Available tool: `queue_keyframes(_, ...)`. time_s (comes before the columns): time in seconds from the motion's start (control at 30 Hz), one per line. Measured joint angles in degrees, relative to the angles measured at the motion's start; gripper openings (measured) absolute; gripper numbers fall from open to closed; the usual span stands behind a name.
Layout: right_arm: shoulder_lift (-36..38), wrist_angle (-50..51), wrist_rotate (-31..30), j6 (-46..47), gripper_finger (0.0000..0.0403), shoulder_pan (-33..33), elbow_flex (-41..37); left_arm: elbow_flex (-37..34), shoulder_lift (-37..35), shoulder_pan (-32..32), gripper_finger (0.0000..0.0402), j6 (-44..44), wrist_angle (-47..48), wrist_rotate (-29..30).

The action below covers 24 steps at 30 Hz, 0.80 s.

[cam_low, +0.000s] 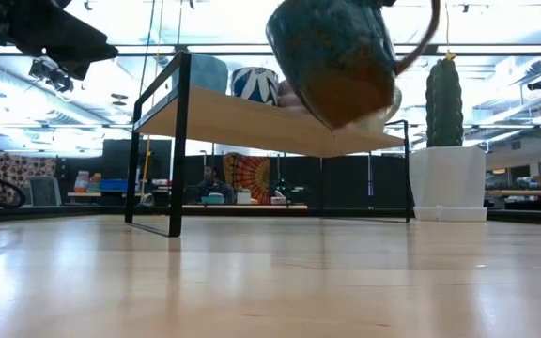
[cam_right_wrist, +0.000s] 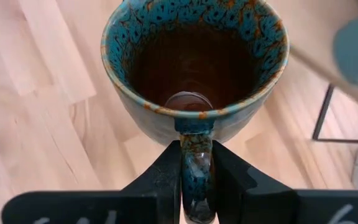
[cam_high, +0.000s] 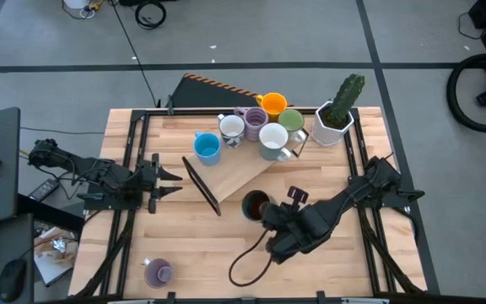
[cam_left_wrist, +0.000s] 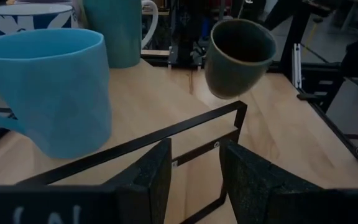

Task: Place coffee mugs
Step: Put the green patterned mug on the shelf

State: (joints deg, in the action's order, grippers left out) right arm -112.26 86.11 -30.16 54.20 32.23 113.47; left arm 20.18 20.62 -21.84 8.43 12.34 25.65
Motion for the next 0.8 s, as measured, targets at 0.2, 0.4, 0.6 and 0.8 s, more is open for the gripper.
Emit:
queue_keyframes(0.2,3.18,-0.71,-4.54,-0.40,0.0066,0.00,0.01,-0.02,0.84,-0.04,0.0141,1.46,-0.05,-0.01)
queue_keyframes(0.4,4.97,-2.64,-11.17,-1.05,0.0066,-0.12,0.02,-0.02,1.33,-0.95,0.0141,1.51,-0.39,0.00)
queue_keyframes(0.6,5.21,-5.87,-13.03,-1.92,0.0066,-2.29,0.09,-0.02,1.29,-1.31,0.0141,0.34,-1.34,0.00)
queue_keyframes(0.8,5.21,-7.99,-17.36,-1.69,0.0066,-4.10,0.09,-0.02,1.29,-1.29,0.0141,-2.02,-2.72,-0.02)
